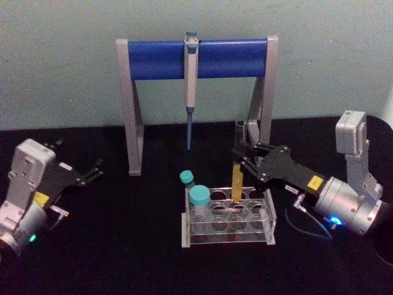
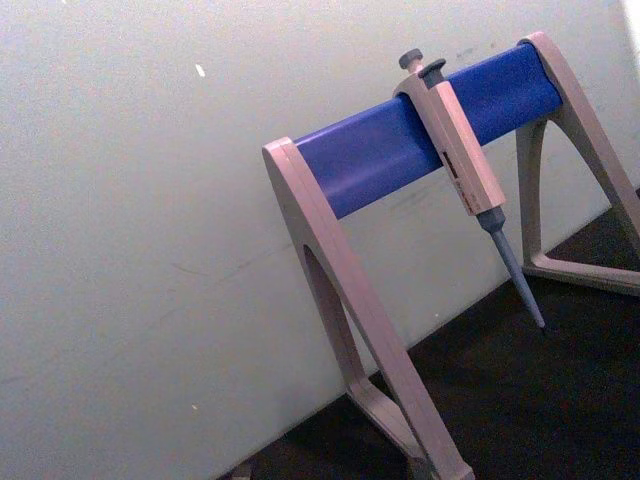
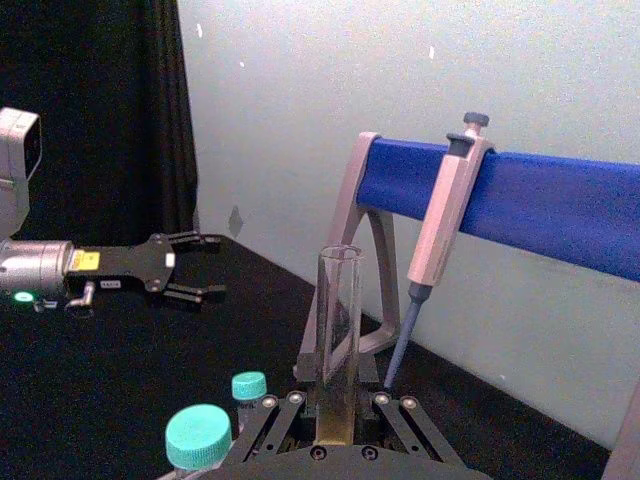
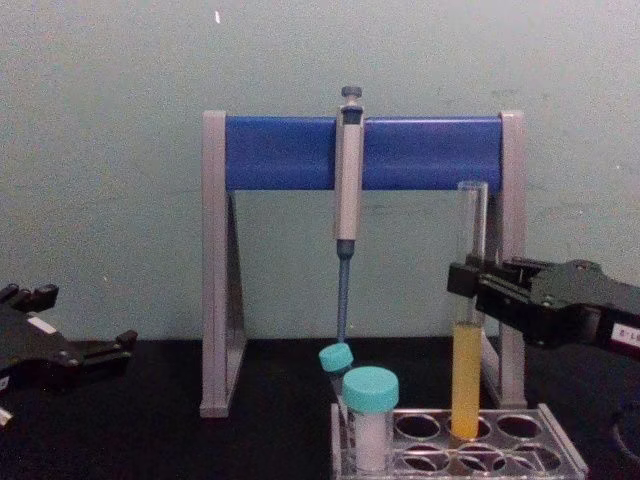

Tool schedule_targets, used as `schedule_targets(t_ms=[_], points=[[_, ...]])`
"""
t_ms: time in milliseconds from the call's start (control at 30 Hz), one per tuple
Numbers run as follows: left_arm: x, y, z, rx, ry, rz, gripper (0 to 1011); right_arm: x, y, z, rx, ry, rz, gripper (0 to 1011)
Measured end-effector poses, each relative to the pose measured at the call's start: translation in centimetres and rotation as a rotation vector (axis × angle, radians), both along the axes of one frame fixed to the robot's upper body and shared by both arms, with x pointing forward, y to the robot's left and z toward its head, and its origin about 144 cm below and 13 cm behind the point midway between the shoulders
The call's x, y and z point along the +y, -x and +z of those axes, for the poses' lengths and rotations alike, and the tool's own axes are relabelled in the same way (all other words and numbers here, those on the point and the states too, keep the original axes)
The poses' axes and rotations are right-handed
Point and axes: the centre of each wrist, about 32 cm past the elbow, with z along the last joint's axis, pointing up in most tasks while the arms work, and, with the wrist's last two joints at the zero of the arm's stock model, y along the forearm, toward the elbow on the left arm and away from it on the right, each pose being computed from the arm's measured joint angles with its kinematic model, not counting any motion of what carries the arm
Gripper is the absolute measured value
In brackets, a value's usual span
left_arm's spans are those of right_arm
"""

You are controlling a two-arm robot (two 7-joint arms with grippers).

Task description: Pick up the test tube from the test tube rack, shake it, then place it back into the test tube rack.

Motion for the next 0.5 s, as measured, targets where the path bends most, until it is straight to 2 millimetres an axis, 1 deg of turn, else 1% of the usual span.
schedule_targets(t_ms=[500], points=[[0.00, 0.00, 0.00, 0.000, 0.000, 0.000, 1001, -0.11, -0.19, -0.68, 0.034, 0.022, -0.004, 229]])
